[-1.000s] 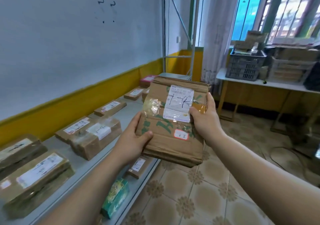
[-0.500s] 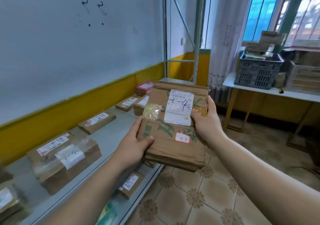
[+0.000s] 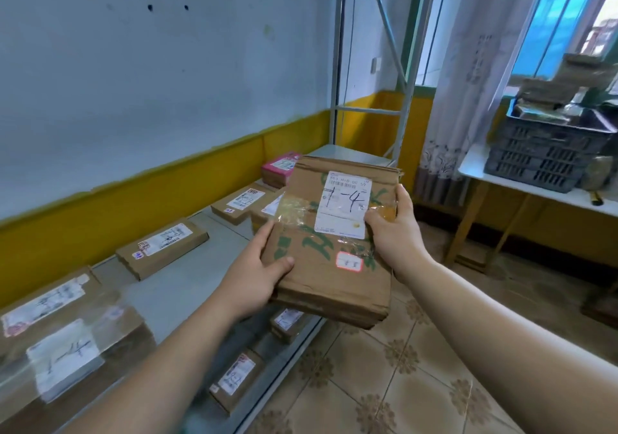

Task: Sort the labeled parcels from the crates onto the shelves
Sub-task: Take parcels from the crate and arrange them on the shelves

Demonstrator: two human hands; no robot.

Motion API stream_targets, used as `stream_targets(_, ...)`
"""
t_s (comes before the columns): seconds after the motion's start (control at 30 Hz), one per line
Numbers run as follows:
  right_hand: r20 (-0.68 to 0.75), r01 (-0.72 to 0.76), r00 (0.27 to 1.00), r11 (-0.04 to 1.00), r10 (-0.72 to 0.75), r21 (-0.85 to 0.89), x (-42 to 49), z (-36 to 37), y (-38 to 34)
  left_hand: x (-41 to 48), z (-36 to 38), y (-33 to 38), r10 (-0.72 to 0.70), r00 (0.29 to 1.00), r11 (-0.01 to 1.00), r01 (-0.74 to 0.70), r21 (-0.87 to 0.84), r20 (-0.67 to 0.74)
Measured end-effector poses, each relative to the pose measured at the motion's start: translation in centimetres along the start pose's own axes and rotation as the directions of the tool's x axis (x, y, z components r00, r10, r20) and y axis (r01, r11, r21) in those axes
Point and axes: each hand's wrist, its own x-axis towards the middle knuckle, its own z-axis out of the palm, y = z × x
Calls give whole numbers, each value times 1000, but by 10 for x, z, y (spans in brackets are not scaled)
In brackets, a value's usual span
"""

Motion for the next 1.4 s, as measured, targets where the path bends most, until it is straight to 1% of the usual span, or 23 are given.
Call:
stream_targets(0.13, 116, -1, 993, 1000, 3, -23, 36, 35, 7, 30, -15, -20, -102, 993, 994, 100, -30, -54)
stream_targets(0.27, 268, 38, 963, 999, -28, -32, 75, 76, 19, 47, -26, -37, -213, 961, 975, 197, -104, -177)
stream_targets(0.33, 351, 66, 935, 997, -45, -50, 89, 96, 22, 48, -32, -44, -268, 929, 961, 241, -133, -257)
stream_targets(0.4, 450, 91, 892, 993, -49, -73, 103, 115, 24, 48, -39, -52, -329, 892, 942, 285, -180, -310)
stream_targets(0.5, 558, 91, 829, 993, -37, -69, 122, 136, 24, 45, -49, -57, -404, 846, 911, 340, -233, -346)
stream_targets(0.57, 589, 113, 807, 990, -45, -79, 129, 146, 24, 40, -55, -58, -451, 820, 888, 375, -266, -352)
stream_targets(0.67, 631, 124, 775, 981, 0, -152, 132, 161, 34, 32, -62, -61, -483, 804, 875, 425, -231, -347)
stream_targets(0.7, 646, 124, 763, 979, 9, -160, 132, 167, 38, 31, -66, -65, -482, 796, 876, 431, -216, -366)
stream_targets(0.77, 670, 128, 742, 979, 14, -162, 127, 177, 44, 30, -74, -75, -476, 759, 879, 432, -204, -443)
stream_targets(0.83, 687, 143, 726, 972, 26, -187, 124, 186, 51, 34, -83, -87, -453, 702, 884, 434, -174, -550)
stream_targets(0.9, 704, 152, 708, 965, 46, -216, 120, 196, 57, 41, -90, -98, -423, 652, 874, 477, -94, -629)
stream_targets(0.93, 707, 156, 705, 960, 58, -233, 118, 201, 60, 46, -92, -103, -415, 640, 861, 506, -51, -646)
stream_targets(1.03, 710, 157, 697, 945, 99, -286, 114, 214, 64, 61, -101, -122, -412, 654, 814, 577, 65, -635)
stream_targets(1.1, 708, 151, 697, 943, 111, -297, 114, 221, 66, 71, -109, -135, -429, 667, 800, 593, 87, -609)
stream_targets(1.23, 695, 137, 708, 943, 121, -303, 115, 237, 64, 93, -134, -154, -410, 701, 826, 556, 87, -583)
stream_targets(1.33, 683, 143, 720, 939, 119, -314, 115, 249, 64, 111, -156, -163, -365, 738, 826, 538, 167, -568)
stream_targets(1.4, 681, 163, 723, 930, 115, -329, 115, 255, 67, 118, -166, -166, -350, 752, 796, 553, 247, -558)
